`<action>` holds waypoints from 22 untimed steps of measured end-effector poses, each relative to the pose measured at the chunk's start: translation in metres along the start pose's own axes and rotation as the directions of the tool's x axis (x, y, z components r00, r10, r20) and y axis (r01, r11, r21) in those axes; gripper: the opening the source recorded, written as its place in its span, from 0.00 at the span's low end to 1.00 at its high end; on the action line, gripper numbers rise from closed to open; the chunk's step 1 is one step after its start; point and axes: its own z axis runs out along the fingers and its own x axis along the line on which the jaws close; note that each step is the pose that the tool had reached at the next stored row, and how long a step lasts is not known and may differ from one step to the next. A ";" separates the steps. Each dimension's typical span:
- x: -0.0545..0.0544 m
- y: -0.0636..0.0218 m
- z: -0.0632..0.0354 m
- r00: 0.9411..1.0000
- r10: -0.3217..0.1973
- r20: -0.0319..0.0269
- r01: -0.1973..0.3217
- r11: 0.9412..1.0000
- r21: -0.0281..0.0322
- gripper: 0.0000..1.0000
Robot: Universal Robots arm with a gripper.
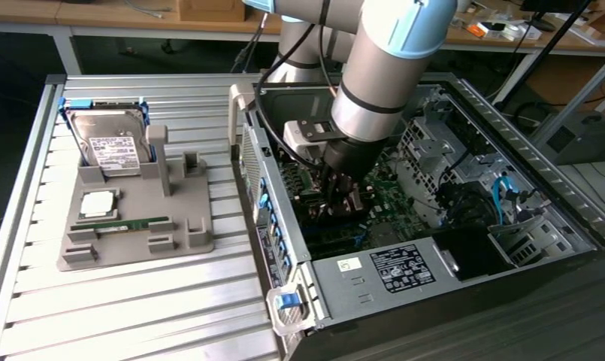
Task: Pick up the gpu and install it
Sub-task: 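Insert the gpu into the slot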
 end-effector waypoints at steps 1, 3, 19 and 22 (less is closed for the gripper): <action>0.000 0.0000 0.0003 1.000 0.000 0.000 0.000 1.000 0.000 0.27; 0.000 0.0001 0.0010 1.000 0.000 0.000 0.000 1.000 0.000 0.27; 0.000 0.0000 0.0015 1.000 0.000 0.000 0.000 1.000 0.000 0.41; 0.000 0.0002 -0.0088 1.000 0.000 0.000 0.000 1.000 0.001 0.41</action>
